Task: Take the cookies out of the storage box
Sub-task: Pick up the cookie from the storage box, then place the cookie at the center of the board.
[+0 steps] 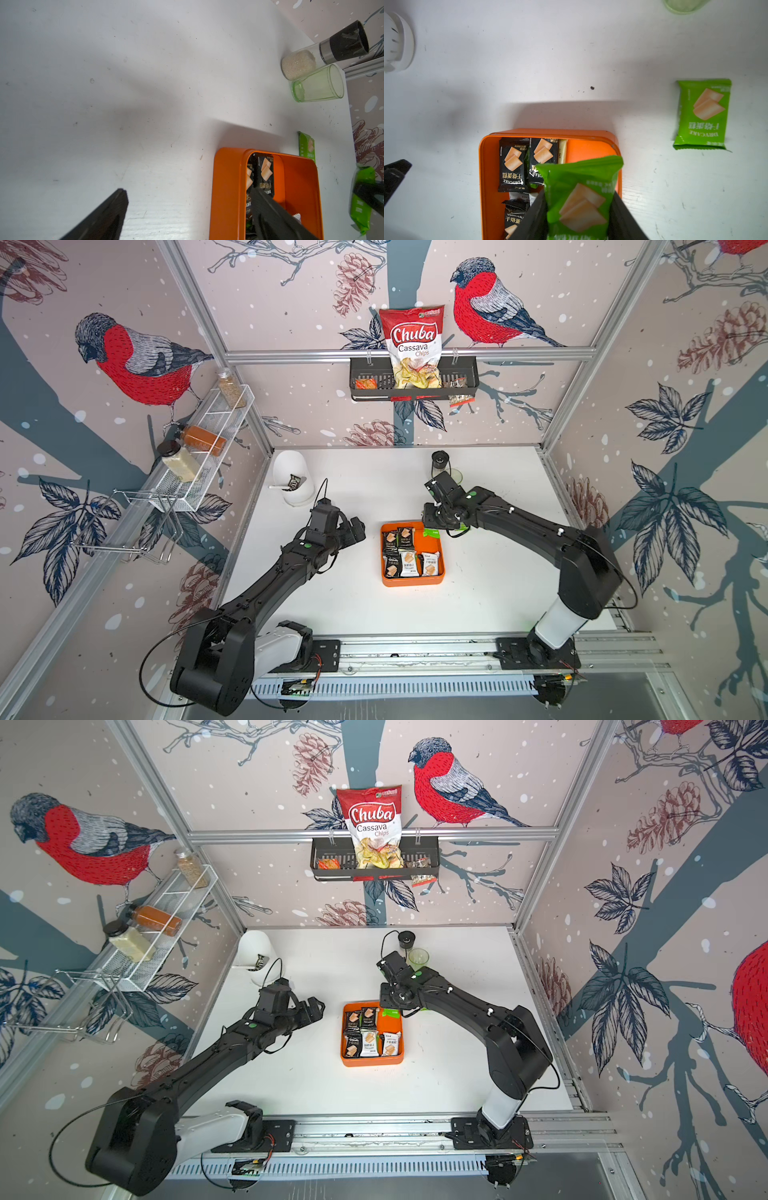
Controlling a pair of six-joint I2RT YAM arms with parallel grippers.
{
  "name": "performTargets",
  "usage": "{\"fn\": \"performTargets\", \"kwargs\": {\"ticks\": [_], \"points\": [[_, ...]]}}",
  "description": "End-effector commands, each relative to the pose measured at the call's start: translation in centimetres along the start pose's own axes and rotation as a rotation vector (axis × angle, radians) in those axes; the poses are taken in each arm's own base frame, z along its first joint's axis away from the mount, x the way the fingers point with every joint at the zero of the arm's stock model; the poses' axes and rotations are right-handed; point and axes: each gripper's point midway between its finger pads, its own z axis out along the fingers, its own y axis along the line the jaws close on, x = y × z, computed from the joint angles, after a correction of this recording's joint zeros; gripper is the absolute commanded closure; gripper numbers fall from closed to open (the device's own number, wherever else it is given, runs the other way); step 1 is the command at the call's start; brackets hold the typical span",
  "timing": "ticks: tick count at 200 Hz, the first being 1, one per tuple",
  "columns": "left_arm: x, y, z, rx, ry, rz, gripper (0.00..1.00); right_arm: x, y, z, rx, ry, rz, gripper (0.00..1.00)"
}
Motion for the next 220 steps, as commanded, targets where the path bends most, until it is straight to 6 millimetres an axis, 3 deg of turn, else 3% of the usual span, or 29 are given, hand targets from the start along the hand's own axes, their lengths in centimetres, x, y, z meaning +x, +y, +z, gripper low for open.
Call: {"fn": "performTargets", "kwargs": {"ticks": [1,58,97,151,220], "points": [[0.1,-1.1,0.3,0.027,0.027,0.019,0.04,-1.0,-2.2,-0.6,-0.005,-0.031,0.002,0.61],[-0.3,-2.5,1.3,0.04,0.055,0.048,0.04,-1.2,-14.1,-0.9,0.157,-0.044,0.14,0.61],[-0.3,-3.1,1.9,0.041,0.079,0.065,0.04,-1.3,-19.3,-1.0,0.251,-0.046,0.18,0.61],[-0.1,-3.3,2.2,0.037,0.089,0.076,0.04,-2.6,-21.7,0.7,0.352,-0.01,0.126,0.61],[1.2,-1.5,1.4,-0.002,0.08,0.065,0.04,-4.2,-21.2,4.2,0.359,0.039,0.083,0.6]]}}
